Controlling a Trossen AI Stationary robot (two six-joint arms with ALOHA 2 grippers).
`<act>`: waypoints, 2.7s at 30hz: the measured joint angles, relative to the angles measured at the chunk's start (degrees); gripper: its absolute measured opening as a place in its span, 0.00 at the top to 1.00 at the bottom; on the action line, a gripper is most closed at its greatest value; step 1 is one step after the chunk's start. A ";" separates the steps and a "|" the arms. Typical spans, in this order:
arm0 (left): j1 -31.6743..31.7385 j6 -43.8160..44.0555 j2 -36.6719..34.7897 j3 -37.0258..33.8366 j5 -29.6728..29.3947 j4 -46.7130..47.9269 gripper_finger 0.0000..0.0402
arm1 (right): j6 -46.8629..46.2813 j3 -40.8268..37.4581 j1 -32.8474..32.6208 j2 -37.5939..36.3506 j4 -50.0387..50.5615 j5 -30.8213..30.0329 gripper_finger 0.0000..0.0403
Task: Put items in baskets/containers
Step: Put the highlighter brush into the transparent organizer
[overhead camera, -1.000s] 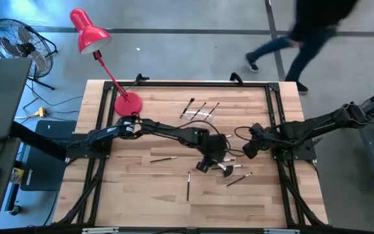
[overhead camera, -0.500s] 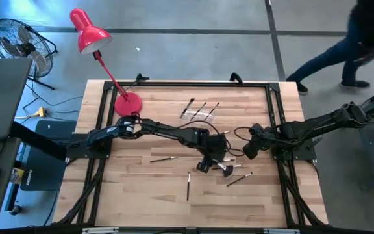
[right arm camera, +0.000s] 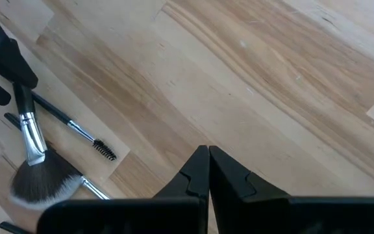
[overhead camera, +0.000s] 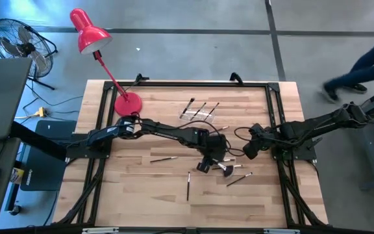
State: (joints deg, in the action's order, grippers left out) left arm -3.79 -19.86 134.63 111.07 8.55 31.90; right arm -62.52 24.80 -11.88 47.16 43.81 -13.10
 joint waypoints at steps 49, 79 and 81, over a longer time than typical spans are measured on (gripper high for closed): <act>0.02 7.81 -1.56 0.17 -3.01 5.40 0.91 | -0.01 -0.01 0.00 0.02 0.02 -0.29 1.00; 10.53 25.86 -39.29 -45.82 -8.89 -14.63 0.91 | -2.12 -0.02 -0.02 0.02 -1.64 -2.73 1.00; 12.04 27.64 -42.07 -49.72 -9.38 -21.36 0.91 | -2.17 -0.02 -0.02 0.02 -2.77 -3.55 1.00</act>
State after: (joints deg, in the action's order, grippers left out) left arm 8.25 7.78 92.55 61.34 -0.83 10.54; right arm -64.68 24.77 -11.90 47.18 41.04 -16.65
